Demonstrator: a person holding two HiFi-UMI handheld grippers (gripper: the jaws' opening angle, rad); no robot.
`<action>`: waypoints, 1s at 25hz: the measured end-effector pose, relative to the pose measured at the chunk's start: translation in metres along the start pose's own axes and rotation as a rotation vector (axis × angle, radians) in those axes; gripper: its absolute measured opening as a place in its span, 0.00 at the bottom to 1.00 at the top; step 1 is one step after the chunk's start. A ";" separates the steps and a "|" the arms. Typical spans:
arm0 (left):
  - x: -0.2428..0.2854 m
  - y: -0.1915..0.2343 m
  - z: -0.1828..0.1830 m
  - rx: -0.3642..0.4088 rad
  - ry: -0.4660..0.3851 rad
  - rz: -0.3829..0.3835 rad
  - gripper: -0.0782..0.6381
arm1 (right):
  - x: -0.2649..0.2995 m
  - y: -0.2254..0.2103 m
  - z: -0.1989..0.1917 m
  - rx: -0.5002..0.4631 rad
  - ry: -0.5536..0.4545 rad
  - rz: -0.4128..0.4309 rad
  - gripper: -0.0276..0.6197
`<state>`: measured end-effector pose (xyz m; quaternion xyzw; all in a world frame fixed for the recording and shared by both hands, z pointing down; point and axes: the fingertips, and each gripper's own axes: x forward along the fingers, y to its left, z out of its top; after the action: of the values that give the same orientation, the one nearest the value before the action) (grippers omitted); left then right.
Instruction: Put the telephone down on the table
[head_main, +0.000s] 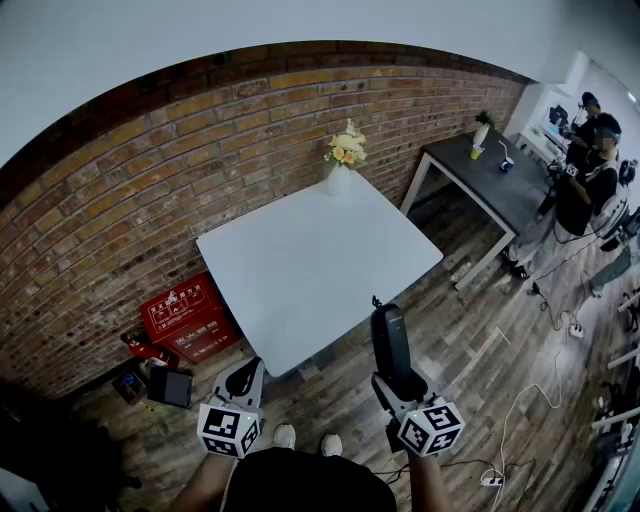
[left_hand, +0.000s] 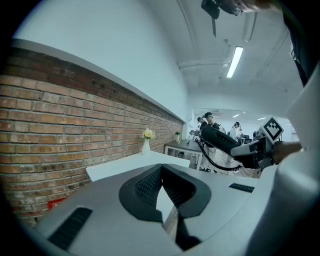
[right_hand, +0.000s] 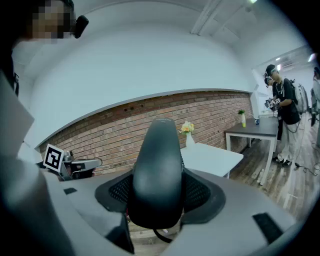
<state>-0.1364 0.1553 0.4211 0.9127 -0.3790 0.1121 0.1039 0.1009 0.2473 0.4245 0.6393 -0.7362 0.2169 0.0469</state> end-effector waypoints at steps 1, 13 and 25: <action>0.001 -0.002 0.001 0.000 -0.003 -0.002 0.13 | 0.000 0.000 0.001 -0.006 0.000 0.001 0.47; 0.012 0.008 0.004 -0.019 -0.018 0.017 0.13 | 0.005 0.000 0.008 -0.006 -0.014 -0.011 0.47; 0.019 0.035 0.004 -0.020 -0.017 -0.012 0.13 | 0.019 0.007 0.018 0.005 -0.034 -0.049 0.47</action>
<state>-0.1479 0.1171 0.4259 0.9148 -0.3755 0.1002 0.1103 0.0945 0.2237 0.4128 0.6606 -0.7207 0.2066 0.0384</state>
